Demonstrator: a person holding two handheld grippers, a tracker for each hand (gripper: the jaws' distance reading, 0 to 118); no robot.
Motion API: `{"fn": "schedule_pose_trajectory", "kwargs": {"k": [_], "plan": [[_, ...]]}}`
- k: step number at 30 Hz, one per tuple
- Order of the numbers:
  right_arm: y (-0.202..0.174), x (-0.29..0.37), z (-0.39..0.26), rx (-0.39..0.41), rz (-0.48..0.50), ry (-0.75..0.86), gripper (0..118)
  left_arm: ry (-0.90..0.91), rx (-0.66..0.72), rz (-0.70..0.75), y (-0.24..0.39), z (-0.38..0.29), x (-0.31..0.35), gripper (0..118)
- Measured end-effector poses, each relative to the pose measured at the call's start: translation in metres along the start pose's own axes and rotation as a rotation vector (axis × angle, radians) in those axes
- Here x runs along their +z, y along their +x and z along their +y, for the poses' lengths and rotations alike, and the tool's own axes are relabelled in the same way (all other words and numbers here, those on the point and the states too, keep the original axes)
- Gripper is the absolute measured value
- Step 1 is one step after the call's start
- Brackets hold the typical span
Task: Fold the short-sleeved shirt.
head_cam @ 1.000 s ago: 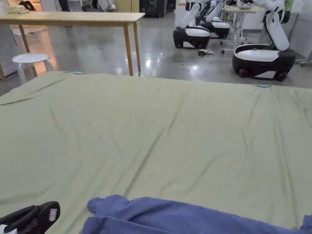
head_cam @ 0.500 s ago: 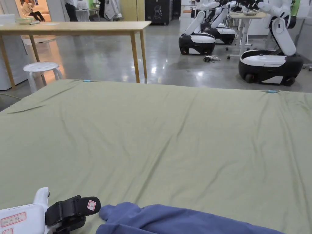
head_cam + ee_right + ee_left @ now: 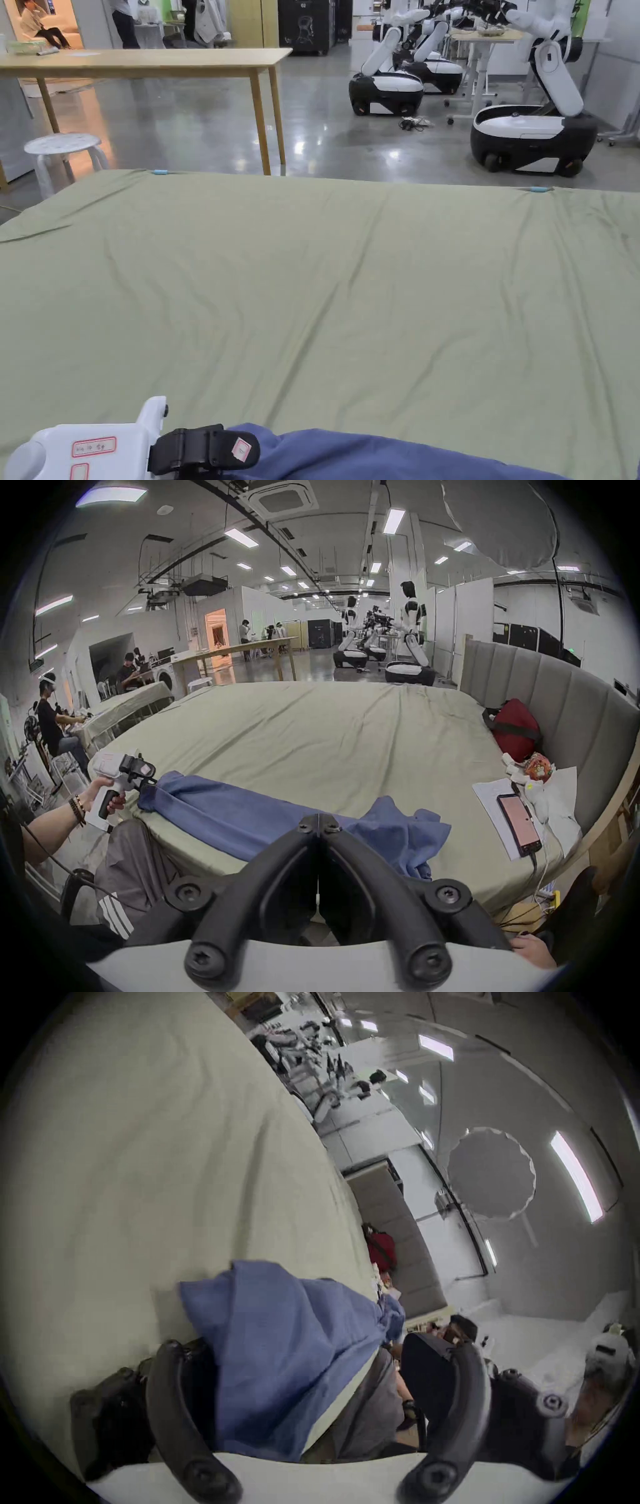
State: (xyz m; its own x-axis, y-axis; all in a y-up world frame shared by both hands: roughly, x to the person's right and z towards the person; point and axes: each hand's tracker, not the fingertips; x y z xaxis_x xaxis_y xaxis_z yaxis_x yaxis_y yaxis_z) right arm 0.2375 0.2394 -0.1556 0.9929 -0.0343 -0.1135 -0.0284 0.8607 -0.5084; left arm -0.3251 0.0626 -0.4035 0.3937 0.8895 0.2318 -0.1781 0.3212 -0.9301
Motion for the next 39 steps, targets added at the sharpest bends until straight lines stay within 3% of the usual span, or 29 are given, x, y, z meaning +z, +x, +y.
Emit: {"fn": "schedule_pose_trajectory", "kwargs": {"k": [4,5,6,7,8,25,33,39], "plan": [[0.000,0.000,-0.002,-0.003,0.005,-0.003,0,-0.012,0.004,-0.050,0.000,0.005,-0.004,96],[0.000,0.000,-0.003,-0.003,0.003,-0.005,0,-0.012,0.008,-0.055,-0.001,0.005,-0.003,88],[0.001,-0.001,-0.003,-0.004,0.000,-0.009,0,-0.012,0.008,-0.035,-0.001,0.005,-0.004,70],[0.000,-0.001,-0.004,-0.005,-0.002,-0.012,0,-0.011,0.017,0.031,-0.001,0.006,-0.006,32],[0.001,-0.001,-0.005,-0.006,-0.003,-0.015,0,-0.017,0.034,0.079,-0.002,0.006,-0.008,16],[0.004,0.001,-0.008,-0.019,-0.007,-0.016,0,0.081,-0.029,0.144,0.011,0.015,0.044,11],[0.002,-0.001,-0.008,-0.014,-0.008,-0.025,0,0.245,0.041,0.248,0.000,0.018,0.106,11],[0.000,-0.003,-0.008,-0.013,0.000,-0.025,0,0.195,0.007,0.296,0.017,0.017,0.093,11]]}}
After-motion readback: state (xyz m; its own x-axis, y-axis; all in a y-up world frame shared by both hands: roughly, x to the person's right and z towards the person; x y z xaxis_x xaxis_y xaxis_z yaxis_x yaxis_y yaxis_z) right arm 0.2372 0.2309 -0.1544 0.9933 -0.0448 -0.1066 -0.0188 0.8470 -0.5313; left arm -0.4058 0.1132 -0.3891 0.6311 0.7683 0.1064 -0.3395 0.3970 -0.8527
